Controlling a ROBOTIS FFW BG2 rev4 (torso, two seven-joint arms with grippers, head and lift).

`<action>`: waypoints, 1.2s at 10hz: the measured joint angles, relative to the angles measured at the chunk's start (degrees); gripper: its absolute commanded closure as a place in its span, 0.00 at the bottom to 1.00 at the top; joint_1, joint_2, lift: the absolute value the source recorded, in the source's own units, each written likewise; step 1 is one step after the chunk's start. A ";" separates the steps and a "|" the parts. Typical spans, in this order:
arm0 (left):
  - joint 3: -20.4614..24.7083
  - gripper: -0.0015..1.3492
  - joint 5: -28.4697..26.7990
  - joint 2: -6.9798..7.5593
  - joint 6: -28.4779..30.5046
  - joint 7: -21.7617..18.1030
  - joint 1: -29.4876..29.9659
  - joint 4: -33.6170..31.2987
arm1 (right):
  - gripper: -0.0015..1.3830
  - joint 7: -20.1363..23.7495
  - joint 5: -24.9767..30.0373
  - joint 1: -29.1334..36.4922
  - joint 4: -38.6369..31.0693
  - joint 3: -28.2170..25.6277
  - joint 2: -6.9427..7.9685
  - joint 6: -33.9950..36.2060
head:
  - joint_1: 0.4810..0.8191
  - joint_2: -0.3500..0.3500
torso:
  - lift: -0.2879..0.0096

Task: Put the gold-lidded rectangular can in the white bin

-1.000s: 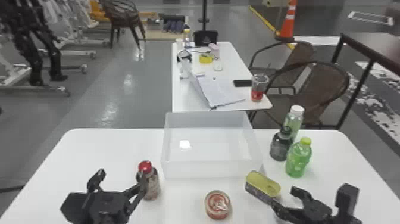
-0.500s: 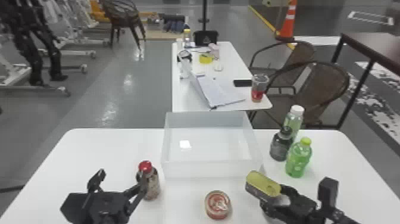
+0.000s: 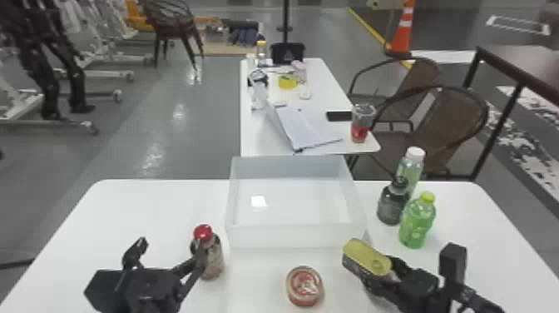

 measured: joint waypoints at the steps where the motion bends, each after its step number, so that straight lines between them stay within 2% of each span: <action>1: 0.00 0.13 0.07 0.00 0.04 -0.01 0.00 0.00 | 0.79 -0.18 -0.39 0.11 0.14 0.03 0.01 0.52 | 0.20 0.50 | 0.63; 4: 0.00 0.13 0.11 0.00 0.07 -0.09 0.01 0.01 | 0.79 0.14 -2.24 0.38 0.23 0.30 0.06 2.05 | 0.20 0.50 | 0.63; 6: 0.00 0.13 0.11 0.00 0.15 -0.09 0.00 0.02 | 0.79 2.26 -4.99 1.10 -2.99 2.08 -0.21 4.83 | 0.20 0.50 | 0.63; 7: -0.06 0.13 0.11 0.00 0.26 -0.13 -0.09 0.07 | 0.79 3.17 -6.25 2.18 -7.03 3.48 -0.34 7.17 | 0.20 0.50 | 0.63; 10: 0.02 0.13 0.36 -0.02 0.26 -0.18 -0.18 0.09 | 0.79 -0.12 -9.64 9.01 -21.27 3.72 2.54 11.39 | 0.20 0.50 | 0.63; 12: -0.03 0.13 0.35 -0.01 0.38 -0.18 -0.28 0.09 | 0.79 -1.94 -9.50 8.93 -29.23 3.68 2.66 15.18 | 0.20 0.50 | 0.63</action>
